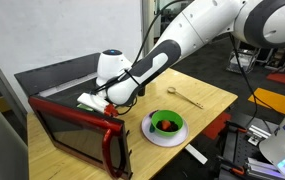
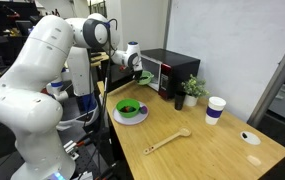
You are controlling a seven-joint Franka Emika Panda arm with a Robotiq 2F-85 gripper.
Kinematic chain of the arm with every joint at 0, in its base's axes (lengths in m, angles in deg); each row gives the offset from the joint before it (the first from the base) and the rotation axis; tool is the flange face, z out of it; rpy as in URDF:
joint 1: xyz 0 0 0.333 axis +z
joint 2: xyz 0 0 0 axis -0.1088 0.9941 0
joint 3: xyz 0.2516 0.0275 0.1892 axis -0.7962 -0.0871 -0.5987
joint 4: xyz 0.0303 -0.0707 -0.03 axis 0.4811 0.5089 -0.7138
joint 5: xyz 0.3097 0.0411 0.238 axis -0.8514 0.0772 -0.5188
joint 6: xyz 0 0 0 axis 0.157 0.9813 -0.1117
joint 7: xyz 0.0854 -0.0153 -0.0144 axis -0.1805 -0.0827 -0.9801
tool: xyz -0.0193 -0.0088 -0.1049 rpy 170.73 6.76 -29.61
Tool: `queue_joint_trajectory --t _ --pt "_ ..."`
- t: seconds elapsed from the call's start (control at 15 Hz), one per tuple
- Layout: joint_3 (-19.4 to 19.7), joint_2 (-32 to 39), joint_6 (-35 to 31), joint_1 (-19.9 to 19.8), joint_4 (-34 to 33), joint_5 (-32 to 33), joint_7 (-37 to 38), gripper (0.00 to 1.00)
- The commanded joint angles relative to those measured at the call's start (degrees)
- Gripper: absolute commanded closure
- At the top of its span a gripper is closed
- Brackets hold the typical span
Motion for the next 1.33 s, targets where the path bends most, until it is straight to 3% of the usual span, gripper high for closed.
queue_joint_trajectory --t 0.0,1.27 --pt "-1.5 -3.6 0.0 -1.3 5.2 -0.2 0.0 0.98" --pt "-5.1 -10.6 -0.7 -4.8 18.1 -1.7 -1.8 0.98"
